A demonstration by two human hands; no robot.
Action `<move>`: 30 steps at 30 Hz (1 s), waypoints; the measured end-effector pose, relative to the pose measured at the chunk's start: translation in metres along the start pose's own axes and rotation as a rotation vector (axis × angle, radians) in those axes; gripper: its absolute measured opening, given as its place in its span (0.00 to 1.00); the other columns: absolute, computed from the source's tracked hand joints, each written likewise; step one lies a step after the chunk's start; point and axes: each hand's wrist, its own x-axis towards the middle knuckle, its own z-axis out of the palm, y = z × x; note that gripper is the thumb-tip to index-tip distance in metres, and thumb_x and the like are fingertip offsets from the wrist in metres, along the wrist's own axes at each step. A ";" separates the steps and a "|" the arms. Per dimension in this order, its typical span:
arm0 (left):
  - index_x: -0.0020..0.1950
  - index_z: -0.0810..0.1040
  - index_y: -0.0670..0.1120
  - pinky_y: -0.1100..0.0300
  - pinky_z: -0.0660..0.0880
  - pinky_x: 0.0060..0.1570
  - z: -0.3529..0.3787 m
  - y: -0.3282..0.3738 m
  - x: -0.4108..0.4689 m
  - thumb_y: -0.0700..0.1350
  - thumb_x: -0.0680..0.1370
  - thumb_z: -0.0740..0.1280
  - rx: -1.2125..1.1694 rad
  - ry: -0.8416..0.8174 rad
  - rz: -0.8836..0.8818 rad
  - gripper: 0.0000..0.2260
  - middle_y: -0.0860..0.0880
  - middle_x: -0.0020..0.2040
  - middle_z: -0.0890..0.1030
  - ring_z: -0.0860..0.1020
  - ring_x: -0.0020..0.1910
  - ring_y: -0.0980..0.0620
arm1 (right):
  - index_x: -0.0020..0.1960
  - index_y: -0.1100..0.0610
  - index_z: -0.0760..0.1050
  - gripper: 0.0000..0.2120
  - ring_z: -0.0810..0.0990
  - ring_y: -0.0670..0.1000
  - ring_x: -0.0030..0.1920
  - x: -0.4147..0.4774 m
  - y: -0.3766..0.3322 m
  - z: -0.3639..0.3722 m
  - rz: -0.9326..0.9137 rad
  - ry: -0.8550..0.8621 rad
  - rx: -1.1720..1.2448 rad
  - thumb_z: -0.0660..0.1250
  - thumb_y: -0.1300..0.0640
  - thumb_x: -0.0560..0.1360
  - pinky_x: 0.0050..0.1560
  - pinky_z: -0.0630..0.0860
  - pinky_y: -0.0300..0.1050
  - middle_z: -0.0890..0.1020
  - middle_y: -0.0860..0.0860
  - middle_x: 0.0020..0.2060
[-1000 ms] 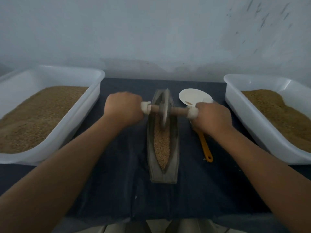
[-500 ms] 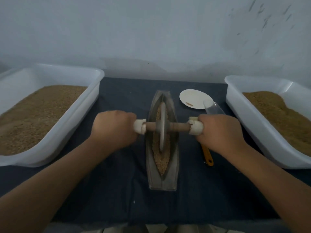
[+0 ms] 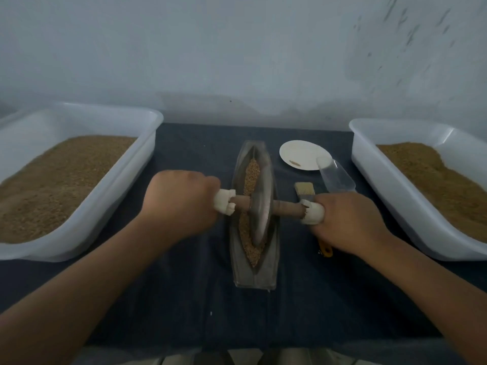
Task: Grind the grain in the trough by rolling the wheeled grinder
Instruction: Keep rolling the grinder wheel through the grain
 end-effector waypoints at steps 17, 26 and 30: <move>0.35 0.70 0.55 0.58 0.69 0.33 0.002 0.001 0.004 0.62 0.74 0.61 -0.094 -0.232 -0.189 0.14 0.57 0.31 0.72 0.73 0.31 0.53 | 0.40 0.44 0.72 0.10 0.76 0.47 0.31 0.010 -0.014 -0.008 0.018 0.089 -0.137 0.63 0.38 0.73 0.32 0.79 0.48 0.74 0.43 0.30; 0.32 0.68 0.53 0.57 0.65 0.33 0.030 -0.006 0.050 0.61 0.75 0.62 -0.031 -0.154 -0.261 0.17 0.55 0.31 0.71 0.69 0.29 0.48 | 0.46 0.49 0.75 0.07 0.79 0.53 0.40 0.072 -0.008 0.003 0.116 0.067 -0.179 0.67 0.46 0.77 0.40 0.80 0.51 0.78 0.48 0.38; 0.34 0.72 0.51 0.56 0.68 0.35 0.036 -0.011 0.077 0.62 0.77 0.61 -0.106 -0.162 -0.311 0.18 0.53 0.34 0.76 0.74 0.32 0.47 | 0.42 0.51 0.78 0.04 0.70 0.50 0.31 0.100 -0.011 -0.005 0.167 0.069 -0.158 0.67 0.54 0.76 0.32 0.66 0.43 0.73 0.48 0.32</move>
